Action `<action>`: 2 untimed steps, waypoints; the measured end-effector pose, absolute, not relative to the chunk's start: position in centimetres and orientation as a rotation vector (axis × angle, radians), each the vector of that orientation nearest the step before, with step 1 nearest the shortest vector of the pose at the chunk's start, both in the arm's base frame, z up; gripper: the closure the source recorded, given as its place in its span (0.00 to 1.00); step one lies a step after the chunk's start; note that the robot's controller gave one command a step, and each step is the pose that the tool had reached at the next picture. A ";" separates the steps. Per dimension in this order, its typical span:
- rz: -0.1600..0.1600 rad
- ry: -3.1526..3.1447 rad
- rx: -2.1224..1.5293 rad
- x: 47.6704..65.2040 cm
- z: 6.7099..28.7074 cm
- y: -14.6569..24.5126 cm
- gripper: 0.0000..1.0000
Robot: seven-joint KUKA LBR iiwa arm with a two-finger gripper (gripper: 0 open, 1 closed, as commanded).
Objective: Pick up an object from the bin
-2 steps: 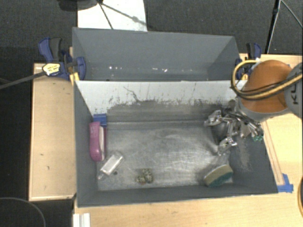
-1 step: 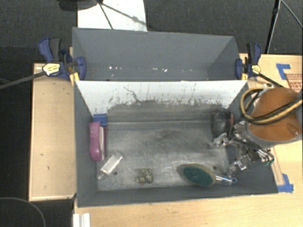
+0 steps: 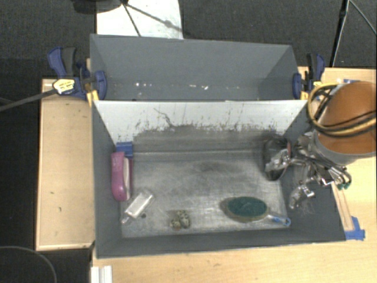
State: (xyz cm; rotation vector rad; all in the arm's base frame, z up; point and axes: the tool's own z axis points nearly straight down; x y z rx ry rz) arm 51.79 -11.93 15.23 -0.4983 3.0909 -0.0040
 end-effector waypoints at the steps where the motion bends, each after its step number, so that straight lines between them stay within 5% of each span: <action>1: 0.003 3.039 -0.774 52.7 7.2 -14.5 0.00; 2: -0.013 2.973 -0.931 48.6 7.5 -7.9 0.00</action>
Offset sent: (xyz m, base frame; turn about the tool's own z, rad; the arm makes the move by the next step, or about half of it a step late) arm 0.0069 -0.0275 -0.0823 -0.1822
